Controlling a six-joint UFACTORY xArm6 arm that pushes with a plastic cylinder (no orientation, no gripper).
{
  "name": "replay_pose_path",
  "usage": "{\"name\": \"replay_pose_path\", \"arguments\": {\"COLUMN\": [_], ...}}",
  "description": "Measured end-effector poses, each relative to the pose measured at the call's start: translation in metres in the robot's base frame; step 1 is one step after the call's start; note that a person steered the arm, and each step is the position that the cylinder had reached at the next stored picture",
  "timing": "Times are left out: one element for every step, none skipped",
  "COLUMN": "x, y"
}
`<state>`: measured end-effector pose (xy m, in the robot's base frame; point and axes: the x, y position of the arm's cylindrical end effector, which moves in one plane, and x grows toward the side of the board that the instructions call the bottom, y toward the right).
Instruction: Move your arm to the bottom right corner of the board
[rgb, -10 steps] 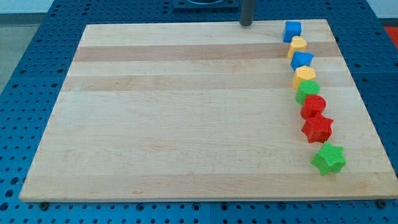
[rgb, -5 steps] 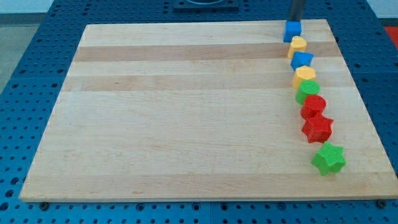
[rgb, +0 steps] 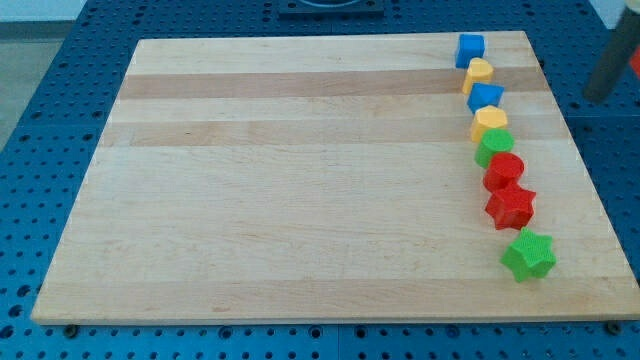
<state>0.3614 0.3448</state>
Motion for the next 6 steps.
{"name": "replay_pose_path", "arguments": {"x": [0.04,0.071,0.076,0.09,0.141,0.229], "y": [0.001,0.001,0.001,0.001,0.0,-0.028]}}
